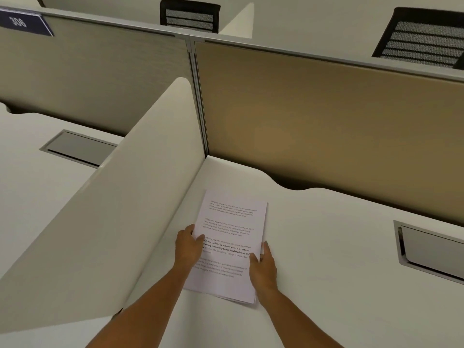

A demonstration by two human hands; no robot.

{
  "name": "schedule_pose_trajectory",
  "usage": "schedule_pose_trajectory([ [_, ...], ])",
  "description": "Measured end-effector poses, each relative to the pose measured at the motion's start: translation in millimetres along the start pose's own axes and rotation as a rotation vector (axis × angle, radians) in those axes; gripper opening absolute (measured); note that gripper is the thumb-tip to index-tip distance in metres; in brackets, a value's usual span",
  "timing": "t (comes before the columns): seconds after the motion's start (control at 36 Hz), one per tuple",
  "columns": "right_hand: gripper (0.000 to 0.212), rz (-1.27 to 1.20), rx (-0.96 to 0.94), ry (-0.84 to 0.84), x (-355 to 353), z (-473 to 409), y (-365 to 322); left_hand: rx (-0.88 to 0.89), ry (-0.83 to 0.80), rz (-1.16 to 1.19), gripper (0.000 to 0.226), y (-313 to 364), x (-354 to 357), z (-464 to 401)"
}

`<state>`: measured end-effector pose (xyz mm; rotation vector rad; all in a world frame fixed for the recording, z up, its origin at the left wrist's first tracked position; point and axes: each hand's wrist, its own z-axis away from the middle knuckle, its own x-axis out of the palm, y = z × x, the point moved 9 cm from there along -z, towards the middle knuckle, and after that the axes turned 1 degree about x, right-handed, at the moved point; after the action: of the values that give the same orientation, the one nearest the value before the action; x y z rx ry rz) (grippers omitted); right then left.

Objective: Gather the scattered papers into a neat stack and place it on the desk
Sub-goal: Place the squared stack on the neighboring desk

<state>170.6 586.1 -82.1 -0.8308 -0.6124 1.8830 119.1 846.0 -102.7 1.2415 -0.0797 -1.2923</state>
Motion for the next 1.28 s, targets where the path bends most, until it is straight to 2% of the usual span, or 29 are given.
schedule_pose_trajectory([
  [0.08, 0.063, 0.01, 0.016, -0.01, -0.3, 5.0, 1.4, -0.029, 0.056, -0.078, 0.046, -32.5, 7.9, -20.0],
  [0.14, 0.059, 0.037, 0.029, -0.006, -2.7, 8.5, 5.3, -0.024, 0.09, -0.111, 0.041, -20.1, -0.6, -4.9],
  [0.19, 0.043, 0.069, 0.032, 0.002, -8.2, 15.4, 7.4, -0.006, 0.103, -0.152, 0.028, -8.3, -7.6, 11.2],
  [0.25, 0.019, 0.099, 0.022, 0.009, -14.8, 24.7, 7.8, 0.0, 0.106, -0.183, 0.025, -7.2, -11.7, 21.0],
  [0.28, 0.018, 0.103, 0.015, 0.008, -16.4, 29.1, 7.8, -0.006, 0.108, -0.201, 0.026, -10.5, -13.2, 23.7],
  [0.36, 0.037, 0.106, 0.022, 0.022, -20.9, 41.4, 9.8, -0.027, 0.12, -0.248, 0.027, -20.0, -17.7, 32.4],
  [0.47, 0.02, 0.122, 0.054, 0.012, -17.9, 46.6, 18.7, -0.033, 0.139, -0.248, 0.032, -19.3, -20.8, 46.5],
  [0.67, 0.026, 0.12, 0.076, -0.006, -15.3, 54.8, 19.3, -0.06, 0.091, -0.28, 0.034, -20.3, -20.2, 51.4],
  [0.97, 0.018, 0.113, 0.121, -0.063, -13.8, 55.1, 21.1, -0.11, 0.01, -0.354, 0.045, -13.3, -19.4, 54.6],
  [1.28, 0.023, 0.023, 0.153, -0.056, -8.5, 51.6, 27.5, -0.135, 0.005, -0.384, 0.048, -7.1, -22.8, 61.6],
])
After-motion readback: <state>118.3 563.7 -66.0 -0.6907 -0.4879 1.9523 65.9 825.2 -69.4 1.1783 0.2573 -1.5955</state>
